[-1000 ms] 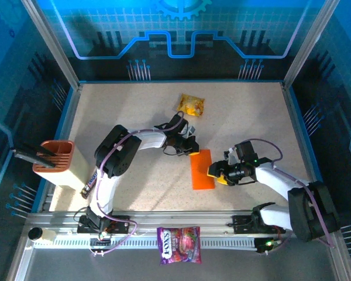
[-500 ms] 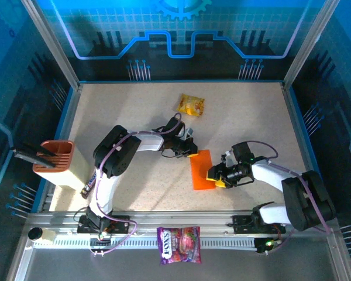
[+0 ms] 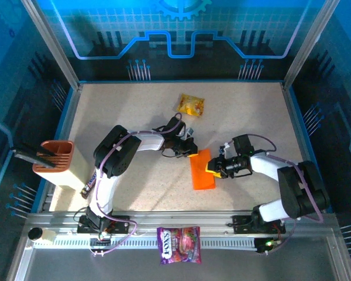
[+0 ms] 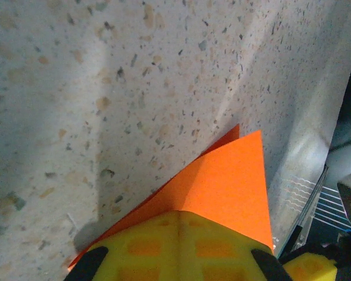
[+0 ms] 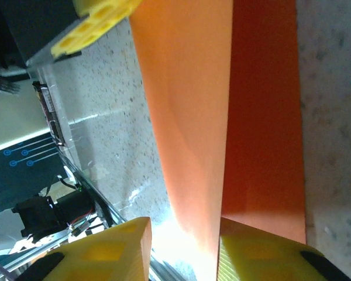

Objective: Fold a paper plane with a square sheet of paper (pick it up from the middle)

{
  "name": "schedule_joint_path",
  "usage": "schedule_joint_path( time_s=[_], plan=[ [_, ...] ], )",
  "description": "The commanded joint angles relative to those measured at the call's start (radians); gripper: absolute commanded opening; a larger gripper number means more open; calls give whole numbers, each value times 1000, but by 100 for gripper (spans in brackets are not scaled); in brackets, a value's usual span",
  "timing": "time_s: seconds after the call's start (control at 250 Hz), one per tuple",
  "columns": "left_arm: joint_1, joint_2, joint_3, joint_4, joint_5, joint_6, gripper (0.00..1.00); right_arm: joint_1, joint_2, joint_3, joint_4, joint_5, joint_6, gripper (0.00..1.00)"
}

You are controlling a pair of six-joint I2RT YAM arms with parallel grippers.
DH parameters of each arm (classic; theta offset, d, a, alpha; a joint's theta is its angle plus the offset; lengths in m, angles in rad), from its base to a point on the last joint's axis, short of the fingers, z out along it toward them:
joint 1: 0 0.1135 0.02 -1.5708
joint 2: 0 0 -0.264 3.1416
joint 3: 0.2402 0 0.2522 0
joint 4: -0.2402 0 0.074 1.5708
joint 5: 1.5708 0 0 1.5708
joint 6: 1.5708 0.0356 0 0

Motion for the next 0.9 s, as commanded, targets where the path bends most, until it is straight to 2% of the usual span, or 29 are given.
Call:
schedule_joint_path(
  time_s=[0.0,0.164,0.659,0.775,0.899],
  plan=[
    [2,14,23,-71,-26,35,6,-43,34,38,3,-59,-61,30],
    [2,15,27,-65,-18,30,6,-79,96,57,-9,-95,-109,21],
    [1,7,37,-68,-12,28,6,-85,153,47,34,-133,-135,21],
    [1,-7,34,-65,-14,27,7,-85,161,45,47,-135,-129,13],
    [1,-63,25,-70,-44,40,13,-85,156,47,58,-123,-111,8]
  ],
)
